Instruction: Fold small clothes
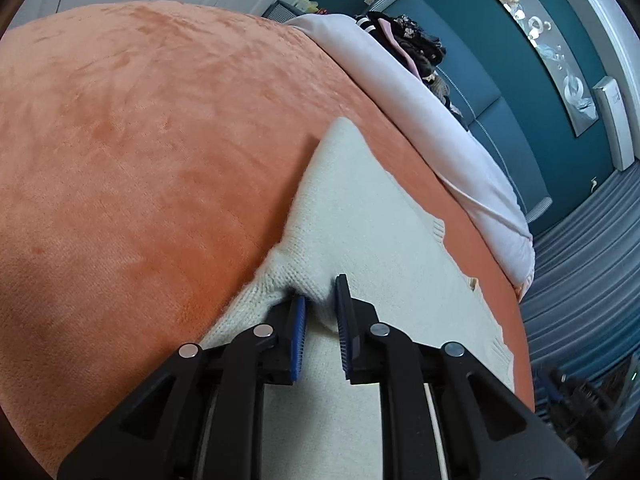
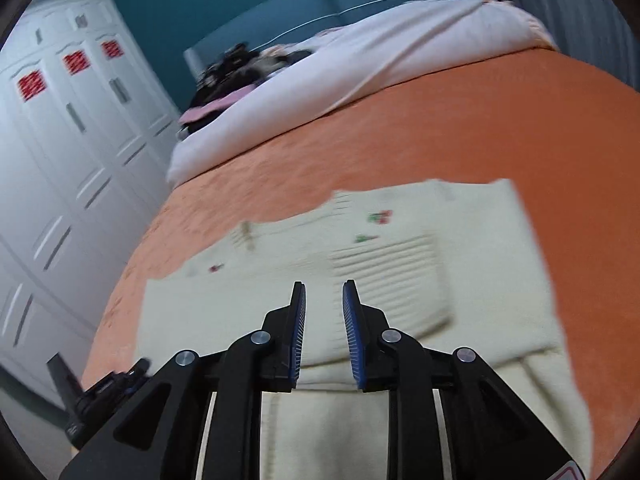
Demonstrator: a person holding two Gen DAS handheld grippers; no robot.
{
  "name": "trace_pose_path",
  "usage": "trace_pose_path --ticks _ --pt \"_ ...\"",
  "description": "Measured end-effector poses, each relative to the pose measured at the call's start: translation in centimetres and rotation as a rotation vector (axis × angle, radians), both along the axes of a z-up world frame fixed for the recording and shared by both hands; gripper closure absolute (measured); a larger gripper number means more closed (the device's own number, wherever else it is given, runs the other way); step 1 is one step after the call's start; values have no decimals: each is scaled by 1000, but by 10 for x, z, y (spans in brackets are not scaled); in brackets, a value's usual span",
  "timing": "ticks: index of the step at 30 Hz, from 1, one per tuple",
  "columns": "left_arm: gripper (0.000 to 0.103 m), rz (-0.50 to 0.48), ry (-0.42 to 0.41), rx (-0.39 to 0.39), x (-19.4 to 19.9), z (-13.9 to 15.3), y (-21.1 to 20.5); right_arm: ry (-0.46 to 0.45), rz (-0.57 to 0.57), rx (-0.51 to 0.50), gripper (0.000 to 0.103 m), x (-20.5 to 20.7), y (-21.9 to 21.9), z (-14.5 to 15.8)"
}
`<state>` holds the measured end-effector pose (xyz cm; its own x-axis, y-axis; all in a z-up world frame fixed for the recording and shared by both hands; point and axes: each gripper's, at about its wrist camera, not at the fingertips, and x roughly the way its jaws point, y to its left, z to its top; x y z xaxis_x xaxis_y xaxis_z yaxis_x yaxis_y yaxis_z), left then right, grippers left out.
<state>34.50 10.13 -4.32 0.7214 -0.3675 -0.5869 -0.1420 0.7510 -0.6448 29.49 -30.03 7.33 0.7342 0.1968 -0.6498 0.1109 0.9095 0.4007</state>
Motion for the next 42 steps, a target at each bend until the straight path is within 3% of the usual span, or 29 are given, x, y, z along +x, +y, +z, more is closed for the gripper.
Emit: trace_pose_path --ticks 5,8,13,18,20,22,25,27,28,30,31,32,33,34,35,36,38,39,40,41,42 --pt "88 6 -34 16 -2 -1 -3 69 400 -20 84 76 140 -9" --pt "88 6 -51 20 -7 -4 -3 173 527 -92 87 118 207 -38" --pt "88 11 -75 8 -11 -7 -1 244 580 -271 96 169 270 -69" --pt "88 10 -91 8 -12 -9 -2 269 514 -250 100 216 281 -83" --pt "88 7 -96 3 -12 -9 -1 249 483 -216 100 207 272 -73" --pt "88 7 -96 3 -12 -9 -1 167 445 -198 96 185 255 -50" --pt "88 7 -96 8 -13 -10 -2 61 335 -114 94 123 176 -22" --pt "88 7 -94 15 -13 -9 -2 66 176 -75 92 79 102 -23" --pt "88 7 -93 18 -13 -9 -3 76 85 -73 84 59 69 -25" --pt "88 8 -91 25 -13 -8 -4 79 -61 -35 84 16 3 -32" --pt "88 8 -89 28 -13 -7 -5 87 -78 -33 85 4 -15 -36" --pt "88 8 -86 31 -12 -7 -5 131 -80 -94 87 -1 -26 -44" --pt "88 8 -81 35 -12 -6 -6 200 -71 -189 95 -1 -32 -58" --pt "88 7 -74 40 -11 -4 -7 242 -52 -219 101 -2 -39 -72" --pt "88 6 -66 38 -10 -3 -6 214 -42 -168 101 -10 -48 -72" --pt "88 0 -51 31 -8 -1 -5 220 -67 -145 100 -17 -54 -65" --pt "88 -29 -6 44 -10 10 -3 193 -114 -140 84 -40 -61 -39" --pt "78 -37 4 63 -17 18 0 164 -124 -136 79 -58 -65 -26" --pt "68 -37 5 81 -30 27 4 146 -130 -131 64 -76 -69 -15" --pt "41 -37 0 82 -48 36 9 135 -140 -132 49 -98 -73 -7" --pt "17 -24 1 87 -71 46 17 135 -155 -136 46 -122 -78 -3"
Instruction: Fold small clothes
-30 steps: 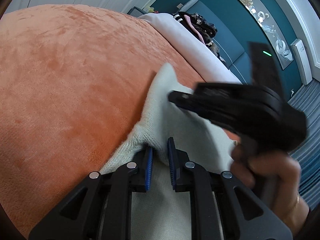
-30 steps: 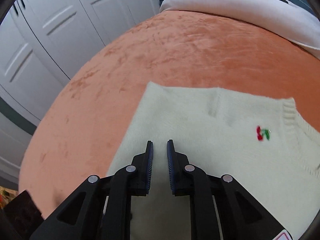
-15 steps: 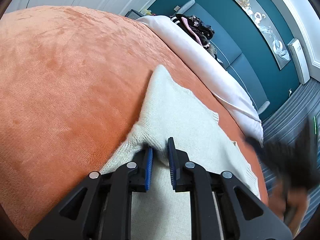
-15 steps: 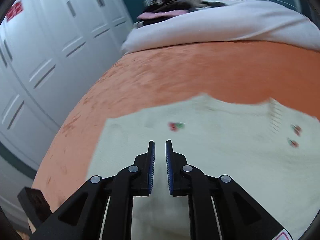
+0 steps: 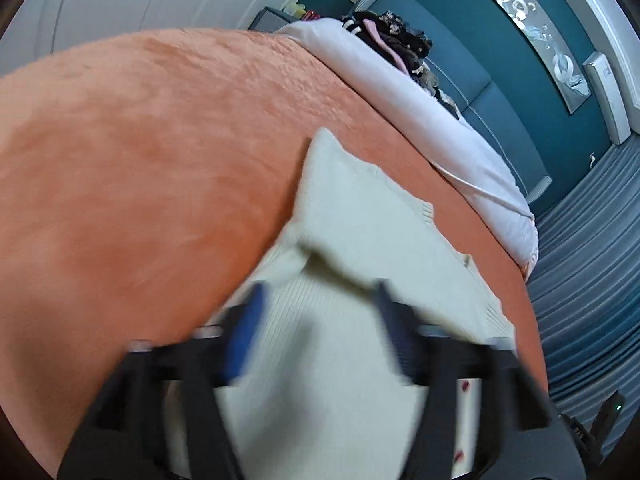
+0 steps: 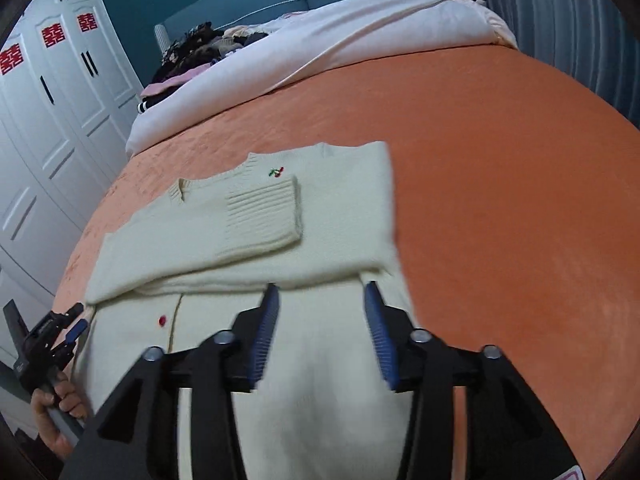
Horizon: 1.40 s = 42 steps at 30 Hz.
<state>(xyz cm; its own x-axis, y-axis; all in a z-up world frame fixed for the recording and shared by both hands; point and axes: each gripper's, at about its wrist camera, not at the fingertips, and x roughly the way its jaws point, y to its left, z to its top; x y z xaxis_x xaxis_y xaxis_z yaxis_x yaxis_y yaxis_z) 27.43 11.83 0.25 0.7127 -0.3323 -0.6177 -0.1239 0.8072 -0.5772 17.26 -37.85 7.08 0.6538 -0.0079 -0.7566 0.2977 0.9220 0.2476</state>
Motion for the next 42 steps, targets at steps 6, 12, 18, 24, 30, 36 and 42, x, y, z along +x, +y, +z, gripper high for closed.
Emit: trace_pose_path --ticks 6,12,18,24,30,36,42 --pt "6 22 140 -3 -132 10 46 148 -30 69 39 -152 -15 -23" --pt "5 16 191 -49 -193 -3 48 170 -70 334 37 -235 7 -54" --pt "9 -3 239 -151 -180 -12 28 115 -75 440 37 -214 25 -60" --pt "95 -48 336 -218 -168 -11 22 67 -139 511 93 -197 20 -53" --pt "97 -80 240 -187 -202 31 27 -24 -84 443 96 -216 21 -7" --pt "103 -151 258 -122 -258 42 43 40 13 354 102 -261 23 13" --pt "61 -90 254 -141 -277 25 57 89 -34 313 81 -300 6 0"
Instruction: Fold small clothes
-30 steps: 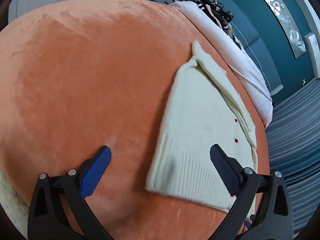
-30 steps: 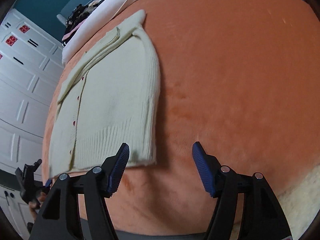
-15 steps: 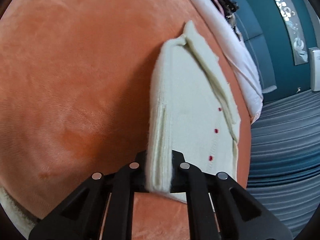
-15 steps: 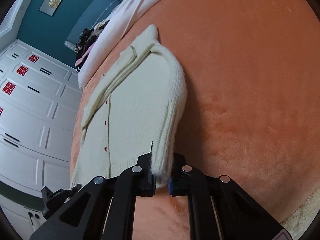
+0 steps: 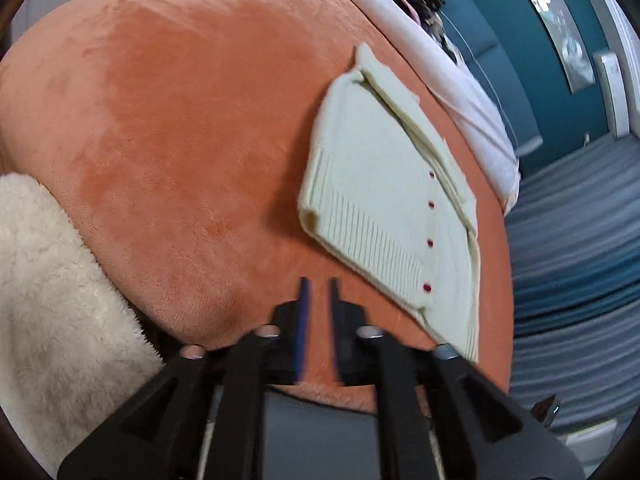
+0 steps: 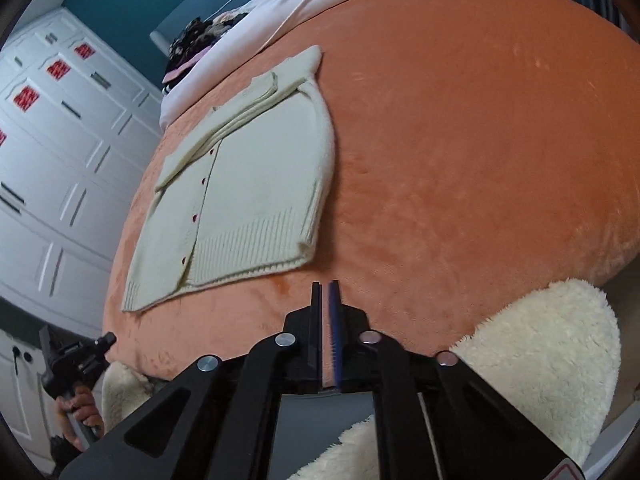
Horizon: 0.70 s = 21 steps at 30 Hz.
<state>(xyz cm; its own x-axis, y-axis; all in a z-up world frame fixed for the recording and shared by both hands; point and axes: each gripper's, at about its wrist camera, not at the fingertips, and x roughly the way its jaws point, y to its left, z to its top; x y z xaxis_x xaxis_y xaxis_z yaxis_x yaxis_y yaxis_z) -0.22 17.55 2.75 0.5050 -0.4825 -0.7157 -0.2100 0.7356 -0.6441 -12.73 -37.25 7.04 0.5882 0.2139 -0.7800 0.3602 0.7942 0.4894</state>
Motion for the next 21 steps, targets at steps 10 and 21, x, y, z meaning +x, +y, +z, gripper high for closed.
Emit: trace_pose_path --ticks 10,21 --pt "17 37 35 113 84 -31 -26 28 -84 120 36 84 14 -53" --pt "95 -59 -18 6 72 24 -23 -143 25 24 95 87 26 28"
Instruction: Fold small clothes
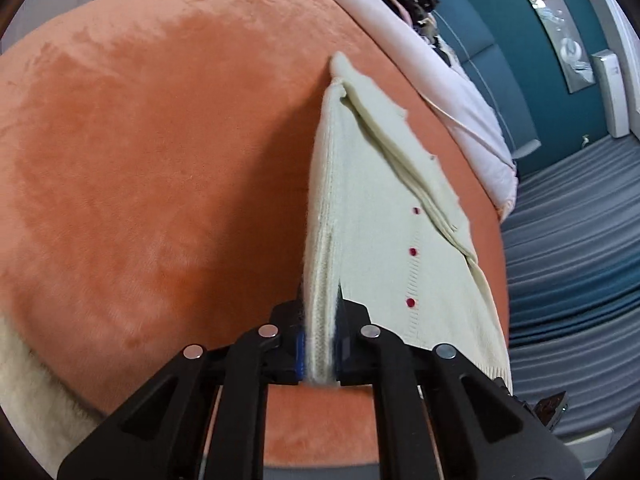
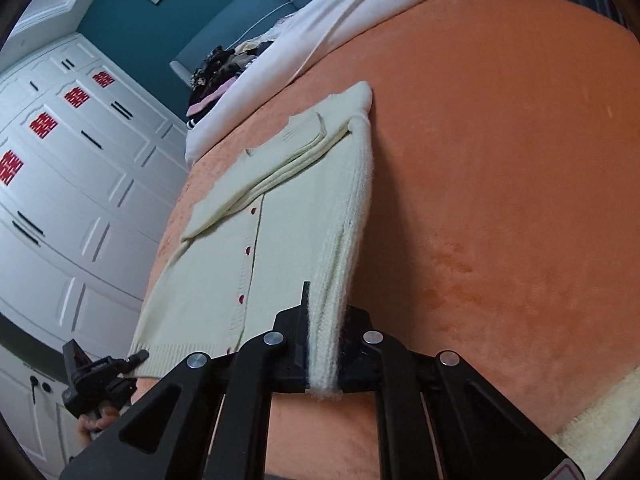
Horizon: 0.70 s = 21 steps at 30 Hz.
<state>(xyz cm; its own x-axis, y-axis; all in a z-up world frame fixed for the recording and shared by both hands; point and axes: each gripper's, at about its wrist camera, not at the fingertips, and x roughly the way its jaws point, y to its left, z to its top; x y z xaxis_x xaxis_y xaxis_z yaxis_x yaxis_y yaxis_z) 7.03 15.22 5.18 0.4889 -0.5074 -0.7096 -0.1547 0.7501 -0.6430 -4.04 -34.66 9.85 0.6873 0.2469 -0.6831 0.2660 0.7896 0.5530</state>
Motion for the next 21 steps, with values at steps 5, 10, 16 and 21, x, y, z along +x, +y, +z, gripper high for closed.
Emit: trace_pose_path --ticks 5,10,16,21 --pt "95 -88 74 23 -74 7 12 109 88 10 95 -72 -8 4" --pt "95 -177 191 84 -169 12 28 327 312 3 95 -167 17 -11" --pt "94 -134 23 -4 -132 80 27 108 376 45 95 -156 13 62" --pt "81 -108 -198 26 -4 88 -5 -121 150 86 91 -34 -37 63"
